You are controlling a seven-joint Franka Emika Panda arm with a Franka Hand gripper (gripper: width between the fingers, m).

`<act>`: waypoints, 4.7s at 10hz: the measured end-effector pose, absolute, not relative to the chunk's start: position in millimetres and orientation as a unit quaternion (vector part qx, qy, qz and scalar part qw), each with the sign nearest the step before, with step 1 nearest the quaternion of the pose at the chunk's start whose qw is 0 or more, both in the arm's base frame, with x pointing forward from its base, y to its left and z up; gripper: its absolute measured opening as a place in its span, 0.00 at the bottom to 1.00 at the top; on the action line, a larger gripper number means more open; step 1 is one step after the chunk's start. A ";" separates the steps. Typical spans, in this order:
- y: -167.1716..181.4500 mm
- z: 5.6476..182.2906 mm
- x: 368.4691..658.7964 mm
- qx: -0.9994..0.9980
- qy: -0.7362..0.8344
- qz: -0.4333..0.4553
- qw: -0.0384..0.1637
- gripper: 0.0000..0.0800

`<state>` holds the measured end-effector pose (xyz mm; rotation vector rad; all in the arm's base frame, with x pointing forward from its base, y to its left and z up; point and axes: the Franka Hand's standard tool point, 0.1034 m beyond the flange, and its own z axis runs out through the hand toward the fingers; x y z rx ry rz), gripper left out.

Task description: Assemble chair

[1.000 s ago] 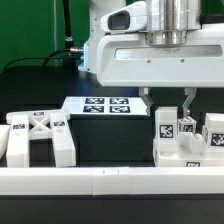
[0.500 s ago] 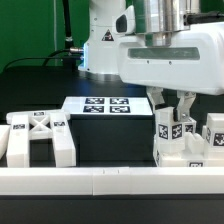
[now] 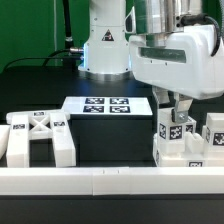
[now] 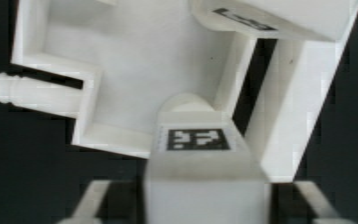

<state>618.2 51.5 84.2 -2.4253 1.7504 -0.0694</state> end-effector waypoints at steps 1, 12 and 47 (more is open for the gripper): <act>51.1 84.2 617.4 -0.830 0.552 -0.023 0.072 0.58; 49.1 82.5 615.6 -0.997 0.055 -0.049 0.037 0.81; 47.8 78.4 633.4 -0.993 -0.091 -0.080 0.001 0.81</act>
Offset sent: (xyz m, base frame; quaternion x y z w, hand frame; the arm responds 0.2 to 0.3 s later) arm 0.0000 0.0000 0.0000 0.0000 0.0000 -0.1938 0.9810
